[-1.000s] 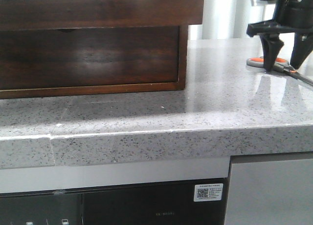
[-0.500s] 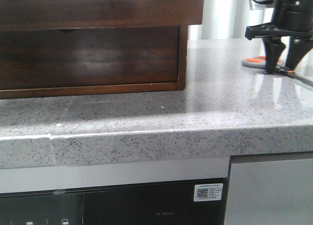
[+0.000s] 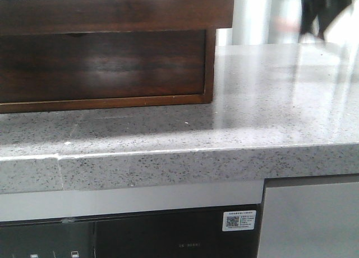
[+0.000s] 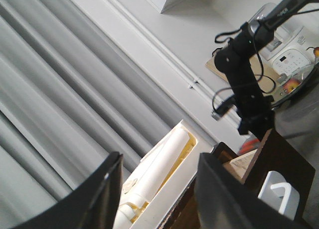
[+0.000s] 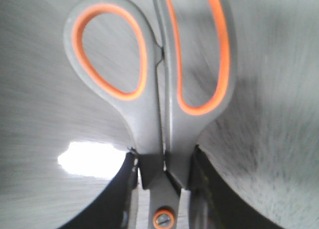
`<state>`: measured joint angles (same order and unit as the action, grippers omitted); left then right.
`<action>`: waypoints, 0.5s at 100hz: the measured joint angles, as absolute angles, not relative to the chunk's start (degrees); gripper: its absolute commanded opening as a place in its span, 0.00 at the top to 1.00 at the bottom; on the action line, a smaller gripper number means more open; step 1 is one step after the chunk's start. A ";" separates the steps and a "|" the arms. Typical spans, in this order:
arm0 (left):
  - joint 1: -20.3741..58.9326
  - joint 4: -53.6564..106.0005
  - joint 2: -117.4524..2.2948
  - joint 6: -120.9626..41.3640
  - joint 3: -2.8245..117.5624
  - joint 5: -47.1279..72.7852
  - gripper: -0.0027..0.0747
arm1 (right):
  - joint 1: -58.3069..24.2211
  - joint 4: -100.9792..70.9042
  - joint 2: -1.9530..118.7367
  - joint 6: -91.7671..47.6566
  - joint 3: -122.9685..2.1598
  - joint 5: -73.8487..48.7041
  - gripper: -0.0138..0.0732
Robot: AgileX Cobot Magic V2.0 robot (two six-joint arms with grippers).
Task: Put scissors in drawer with both arms
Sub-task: 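Lift the scissors with the right gripper and carry them over the drawer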
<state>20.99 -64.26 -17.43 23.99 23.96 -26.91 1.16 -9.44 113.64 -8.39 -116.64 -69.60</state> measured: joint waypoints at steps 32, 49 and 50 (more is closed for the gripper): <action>20.99 -64.26 -17.43 23.99 23.96 -26.91 0.56 | -3.73 -27.09 103.28 -22.60 -128.45 -72.01 0.93; 20.99 -64.26 -17.43 23.99 23.96 -26.91 0.56 | -10.68 -34.59 101.62 -30.53 -130.13 -72.87 0.93; 20.99 -64.26 -17.43 23.99 23.96 -26.91 0.56 | -11.04 -34.81 101.62 -31.06 -130.22 -72.87 0.93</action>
<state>20.99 -64.26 -17.43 23.99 23.96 -26.91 -11.04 -34.81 101.62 -31.06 -130.22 -72.87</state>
